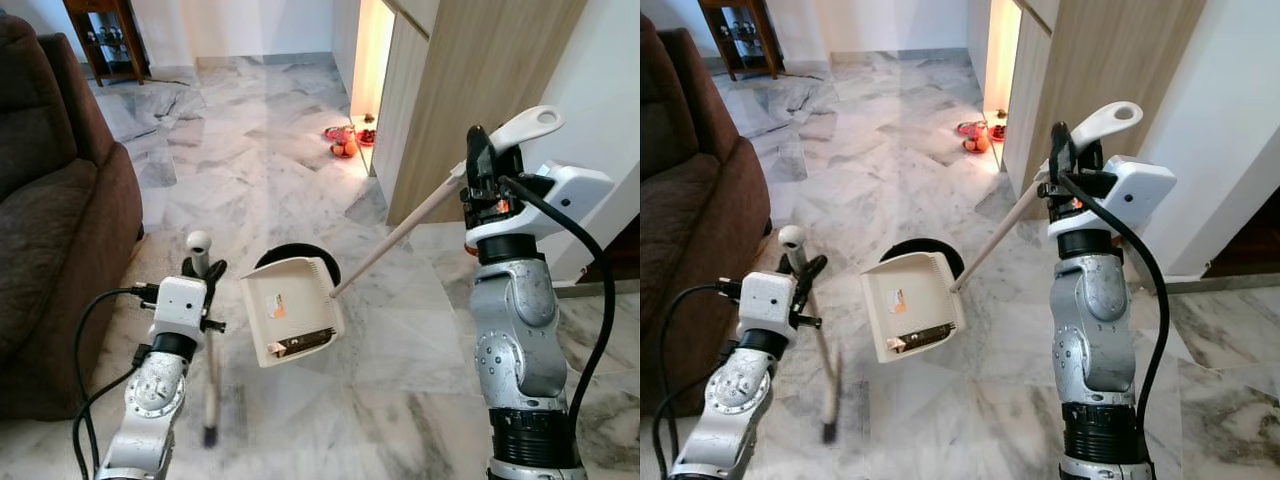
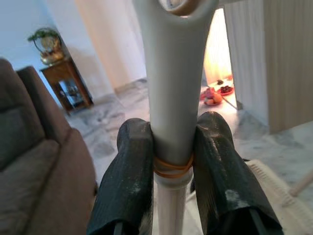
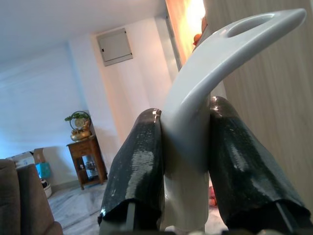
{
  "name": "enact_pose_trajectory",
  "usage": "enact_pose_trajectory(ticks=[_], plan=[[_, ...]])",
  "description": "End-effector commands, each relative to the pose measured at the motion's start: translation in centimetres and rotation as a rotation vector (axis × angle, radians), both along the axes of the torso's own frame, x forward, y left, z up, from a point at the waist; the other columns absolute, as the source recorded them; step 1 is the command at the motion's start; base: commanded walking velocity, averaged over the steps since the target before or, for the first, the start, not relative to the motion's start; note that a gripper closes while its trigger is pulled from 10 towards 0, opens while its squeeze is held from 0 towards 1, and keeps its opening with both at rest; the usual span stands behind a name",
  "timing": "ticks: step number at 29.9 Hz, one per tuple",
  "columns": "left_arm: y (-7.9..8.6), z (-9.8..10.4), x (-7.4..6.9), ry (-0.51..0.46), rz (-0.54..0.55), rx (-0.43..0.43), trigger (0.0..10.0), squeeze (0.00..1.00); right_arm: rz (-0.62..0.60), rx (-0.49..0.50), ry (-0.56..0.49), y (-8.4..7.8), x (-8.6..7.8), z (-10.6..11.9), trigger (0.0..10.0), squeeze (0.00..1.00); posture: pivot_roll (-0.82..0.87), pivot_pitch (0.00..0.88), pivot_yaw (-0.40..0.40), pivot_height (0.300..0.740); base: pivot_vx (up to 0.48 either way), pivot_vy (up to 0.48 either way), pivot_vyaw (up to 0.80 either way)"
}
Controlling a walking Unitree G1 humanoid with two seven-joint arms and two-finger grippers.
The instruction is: Sweep floor
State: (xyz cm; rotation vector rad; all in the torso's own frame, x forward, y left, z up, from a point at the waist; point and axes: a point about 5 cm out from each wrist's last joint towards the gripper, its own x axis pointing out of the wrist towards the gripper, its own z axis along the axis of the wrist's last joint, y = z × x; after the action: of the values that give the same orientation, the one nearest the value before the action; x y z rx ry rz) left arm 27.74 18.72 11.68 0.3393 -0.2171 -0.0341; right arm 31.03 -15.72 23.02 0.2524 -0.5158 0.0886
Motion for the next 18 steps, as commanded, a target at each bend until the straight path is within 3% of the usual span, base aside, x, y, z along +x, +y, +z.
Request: enact_pose_trajectory(ticks=[1,4,18], plan=[[-0.12,1.24,-0.07,-0.070,-0.004,0.005,10.0,0.00,0.002,0.011,-0.101,0.40,-0.43,2.05,10.0,0.00,0.07,0.057,-0.009,0.740,0.000,0.000,0.00],[0.13,1.34,-0.08,-0.075,0.014,-0.002,10.0,0.00,0.003,0.011,-0.102,0.50,-0.45,2.11,10.0,0.00,0.07,0.056,-0.009,0.740,0.000,0.000,0.00],[0.46,1.27,-0.16,-0.087,0.049,-0.011,10.0,0.00,0.030,0.010,-0.103,1.12,-0.44,2.05,10.0,0.00,0.07,0.031,-0.014,0.740,0.314,0.000,0.00]])
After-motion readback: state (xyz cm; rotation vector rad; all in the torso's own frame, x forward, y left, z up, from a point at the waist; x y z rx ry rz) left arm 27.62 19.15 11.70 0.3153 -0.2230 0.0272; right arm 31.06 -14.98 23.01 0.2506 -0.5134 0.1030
